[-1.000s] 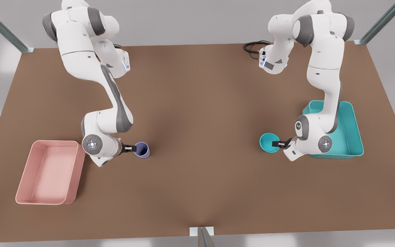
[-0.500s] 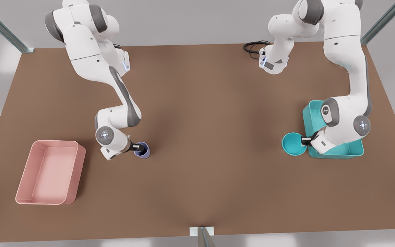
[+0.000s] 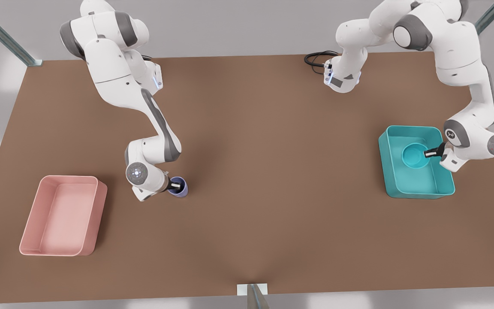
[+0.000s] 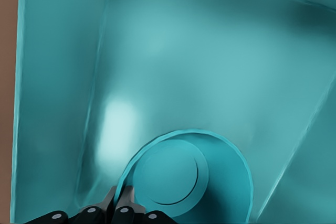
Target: Put the bowls and cups in different boxes
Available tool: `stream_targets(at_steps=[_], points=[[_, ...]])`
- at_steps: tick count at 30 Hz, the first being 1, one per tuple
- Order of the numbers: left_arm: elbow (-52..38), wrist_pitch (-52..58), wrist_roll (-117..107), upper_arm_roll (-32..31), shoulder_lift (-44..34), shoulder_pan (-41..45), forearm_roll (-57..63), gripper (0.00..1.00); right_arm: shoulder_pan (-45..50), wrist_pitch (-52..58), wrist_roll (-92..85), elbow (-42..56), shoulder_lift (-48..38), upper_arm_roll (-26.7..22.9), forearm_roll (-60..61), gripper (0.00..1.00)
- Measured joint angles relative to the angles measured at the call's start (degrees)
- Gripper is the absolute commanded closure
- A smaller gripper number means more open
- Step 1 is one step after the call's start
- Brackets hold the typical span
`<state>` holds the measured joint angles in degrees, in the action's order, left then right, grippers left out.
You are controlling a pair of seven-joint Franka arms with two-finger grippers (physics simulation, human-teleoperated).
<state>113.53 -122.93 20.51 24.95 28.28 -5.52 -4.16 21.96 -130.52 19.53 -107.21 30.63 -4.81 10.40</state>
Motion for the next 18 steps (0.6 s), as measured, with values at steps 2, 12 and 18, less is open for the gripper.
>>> stream_targets(at_steps=[2,12,18], points=[[0.0,-1.4,0.7,0.0,1.0,0.0,-0.8,0.0,-0.1,1.1,0.1,2.0,-0.1,0.2,-0.1,0.79],[-21.8,19.0,2.1,-9.4,-15.4,6.1,2.4,0.0,-26.9,18.6,-13.7,17.0,-2.9,-3.6,-3.3,0.79],[-34.1,31.4,-3.8,-23.5,-15.9,14.0,7.0,0.0,-32.0,21.1,-30.6,20.1,-0.7,-10.1,-5.2,0.79]])
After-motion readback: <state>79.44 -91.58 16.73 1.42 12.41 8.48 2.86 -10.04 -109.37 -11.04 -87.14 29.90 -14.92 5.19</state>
